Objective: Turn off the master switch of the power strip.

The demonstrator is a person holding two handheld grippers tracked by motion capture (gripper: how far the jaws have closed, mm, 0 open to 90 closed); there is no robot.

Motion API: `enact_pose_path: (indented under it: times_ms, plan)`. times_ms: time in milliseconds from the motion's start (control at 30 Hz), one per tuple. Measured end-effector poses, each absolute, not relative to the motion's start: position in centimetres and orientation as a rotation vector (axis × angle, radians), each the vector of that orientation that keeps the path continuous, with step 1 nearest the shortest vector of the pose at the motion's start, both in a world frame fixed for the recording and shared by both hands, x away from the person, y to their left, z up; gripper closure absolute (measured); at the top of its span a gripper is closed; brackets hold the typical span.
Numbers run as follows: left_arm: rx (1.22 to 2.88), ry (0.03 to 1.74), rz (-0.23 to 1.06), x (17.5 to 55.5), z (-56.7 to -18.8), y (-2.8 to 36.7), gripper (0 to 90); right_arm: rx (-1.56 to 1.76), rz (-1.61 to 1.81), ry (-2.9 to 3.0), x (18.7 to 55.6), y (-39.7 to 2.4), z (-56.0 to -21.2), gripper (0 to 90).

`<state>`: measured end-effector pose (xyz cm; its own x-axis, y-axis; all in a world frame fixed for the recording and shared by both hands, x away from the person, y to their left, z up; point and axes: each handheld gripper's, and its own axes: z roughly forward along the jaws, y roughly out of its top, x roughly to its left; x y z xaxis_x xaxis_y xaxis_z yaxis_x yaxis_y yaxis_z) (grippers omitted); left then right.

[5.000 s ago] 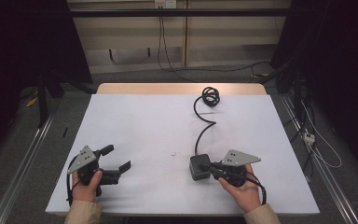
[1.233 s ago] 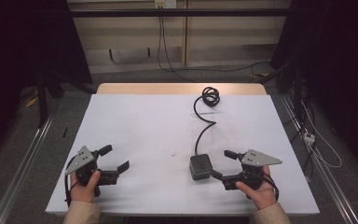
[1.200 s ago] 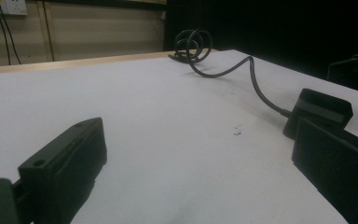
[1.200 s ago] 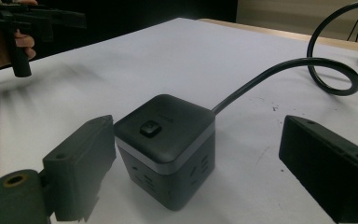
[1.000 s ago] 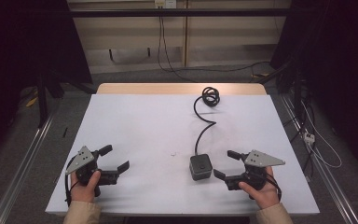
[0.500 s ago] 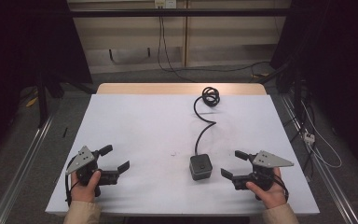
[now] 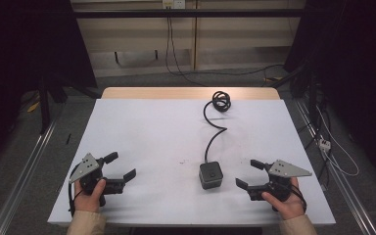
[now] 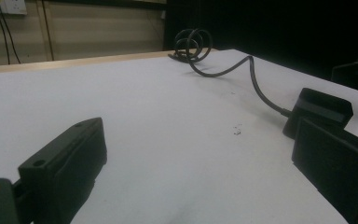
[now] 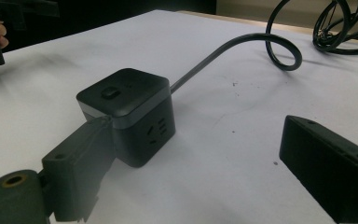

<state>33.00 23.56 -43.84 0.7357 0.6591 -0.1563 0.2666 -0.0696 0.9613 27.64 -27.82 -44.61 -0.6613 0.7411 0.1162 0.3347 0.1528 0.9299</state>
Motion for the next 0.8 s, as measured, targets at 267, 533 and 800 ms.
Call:
enact_pose_path:
  times_ms: [267,533,800]
  plan:
    - [1.653,0.754,0.379,33.0,-43.8,23.6,2.8,1.048,1.515,2.057,27.4,-28.5,-44.8,10.3]
    - [1.655,0.754,0.380,33.0,-43.8,23.6,2.7,1.056,1.513,2.047,27.2,-29.0,-44.9,10.3]
    - [1.653,0.754,0.380,33.0,-43.8,23.6,2.8,1.065,1.503,2.042,27.0,-29.4,-45.0,10.3]
